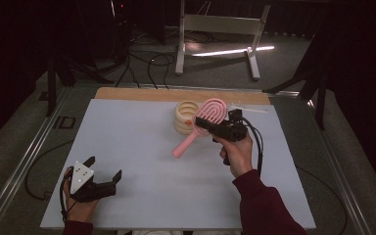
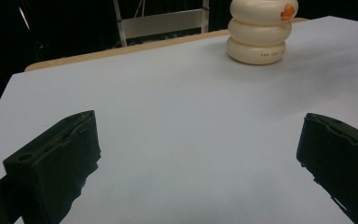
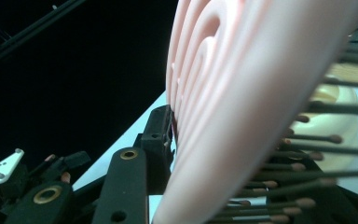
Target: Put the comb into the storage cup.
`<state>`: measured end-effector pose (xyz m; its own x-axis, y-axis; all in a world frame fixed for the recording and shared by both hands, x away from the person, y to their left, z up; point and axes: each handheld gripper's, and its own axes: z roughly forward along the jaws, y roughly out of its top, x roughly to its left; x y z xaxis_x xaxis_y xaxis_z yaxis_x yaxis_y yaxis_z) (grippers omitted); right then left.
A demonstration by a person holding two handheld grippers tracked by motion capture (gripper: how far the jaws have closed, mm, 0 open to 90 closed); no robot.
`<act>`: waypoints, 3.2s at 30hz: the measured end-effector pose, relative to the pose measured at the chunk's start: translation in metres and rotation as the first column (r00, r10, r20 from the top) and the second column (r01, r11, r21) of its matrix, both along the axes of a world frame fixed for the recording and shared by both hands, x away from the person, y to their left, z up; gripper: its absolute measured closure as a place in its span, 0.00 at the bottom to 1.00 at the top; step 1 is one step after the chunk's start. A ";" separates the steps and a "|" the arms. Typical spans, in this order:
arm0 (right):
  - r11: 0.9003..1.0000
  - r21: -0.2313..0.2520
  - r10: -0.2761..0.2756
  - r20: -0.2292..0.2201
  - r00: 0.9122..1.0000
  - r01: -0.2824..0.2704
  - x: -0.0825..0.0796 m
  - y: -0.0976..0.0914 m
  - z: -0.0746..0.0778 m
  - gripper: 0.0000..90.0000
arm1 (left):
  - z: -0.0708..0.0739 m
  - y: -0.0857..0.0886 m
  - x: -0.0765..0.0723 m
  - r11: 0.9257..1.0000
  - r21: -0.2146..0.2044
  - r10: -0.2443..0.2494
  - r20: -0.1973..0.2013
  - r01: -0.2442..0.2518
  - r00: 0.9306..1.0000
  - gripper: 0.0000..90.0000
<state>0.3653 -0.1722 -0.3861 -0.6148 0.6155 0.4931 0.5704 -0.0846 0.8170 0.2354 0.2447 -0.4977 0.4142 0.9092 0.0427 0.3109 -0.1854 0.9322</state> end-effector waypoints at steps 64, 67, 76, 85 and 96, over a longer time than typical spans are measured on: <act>0.994 0.024 -0.108 0.030 0.994 0.107 0.051 -0.003 0.026 0.69 | 0.000 -0.003 -0.001 1.000 0.017 0.018 0.005 -0.018 1.000 0.00; 0.993 0.026 -0.119 0.032 0.992 0.118 0.054 -0.003 0.026 0.69 | 0.000 -0.003 -0.001 1.000 0.019 0.017 0.005 -0.018 1.000 0.00; 0.990 0.017 -0.143 0.035 0.989 0.142 0.061 -0.004 0.026 0.69 | 0.000 -0.003 -0.001 1.000 0.019 0.017 0.005 -0.017 1.000 0.00; 0.983 0.013 -0.184 0.041 0.982 0.184 0.068 -0.006 0.028 0.69 | 0.001 -0.003 -0.002 1.000 0.016 0.019 0.008 -0.019 1.000 0.00; 0.976 0.014 -0.216 0.049 0.975 0.215 0.075 -0.007 0.028 0.69 | 0.001 -0.003 -0.002 1.000 0.016 0.017 0.008 -0.017 1.000 0.00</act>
<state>0.4405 -0.1795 -0.3584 -0.4925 0.7322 0.4704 0.4962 -0.2078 0.8429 0.2333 0.2418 -0.4967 0.3981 0.9153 0.0609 0.3067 -0.1953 0.9316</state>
